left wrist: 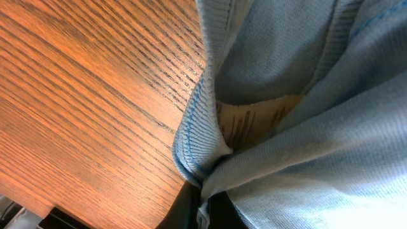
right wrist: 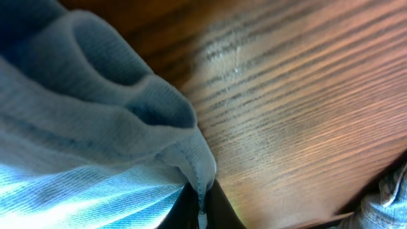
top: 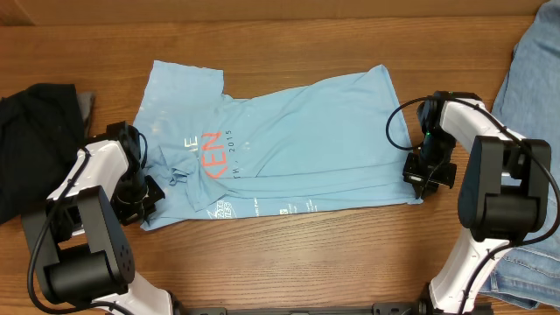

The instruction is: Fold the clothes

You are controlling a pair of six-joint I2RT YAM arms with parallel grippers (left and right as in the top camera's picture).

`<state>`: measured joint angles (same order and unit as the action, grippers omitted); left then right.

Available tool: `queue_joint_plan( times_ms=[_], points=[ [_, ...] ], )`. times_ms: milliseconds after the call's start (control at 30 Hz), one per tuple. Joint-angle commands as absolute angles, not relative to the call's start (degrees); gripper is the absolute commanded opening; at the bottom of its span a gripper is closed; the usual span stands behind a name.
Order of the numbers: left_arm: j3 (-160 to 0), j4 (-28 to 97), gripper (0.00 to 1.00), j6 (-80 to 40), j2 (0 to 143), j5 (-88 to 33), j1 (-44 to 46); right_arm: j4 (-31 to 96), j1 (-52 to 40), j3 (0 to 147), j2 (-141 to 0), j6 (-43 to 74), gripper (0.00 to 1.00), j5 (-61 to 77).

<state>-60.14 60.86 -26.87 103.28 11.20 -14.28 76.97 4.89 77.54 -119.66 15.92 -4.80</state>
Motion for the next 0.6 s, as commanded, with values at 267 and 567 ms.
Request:
queue_joint_plan(
  times_ms=[267,567],
  points=[
    [-69.6,63.4,0.11,-25.7,95.9,8.7,-14.6,74.4,5.8,77.8,-105.5,14.8,0.28,-2.9],
    [-72.4,64.3,0.40,-25.3,88.1,6.2,-14.6,72.3,5.8,78.1,-97.7,14.6,0.43,-2.9]
  ],
)
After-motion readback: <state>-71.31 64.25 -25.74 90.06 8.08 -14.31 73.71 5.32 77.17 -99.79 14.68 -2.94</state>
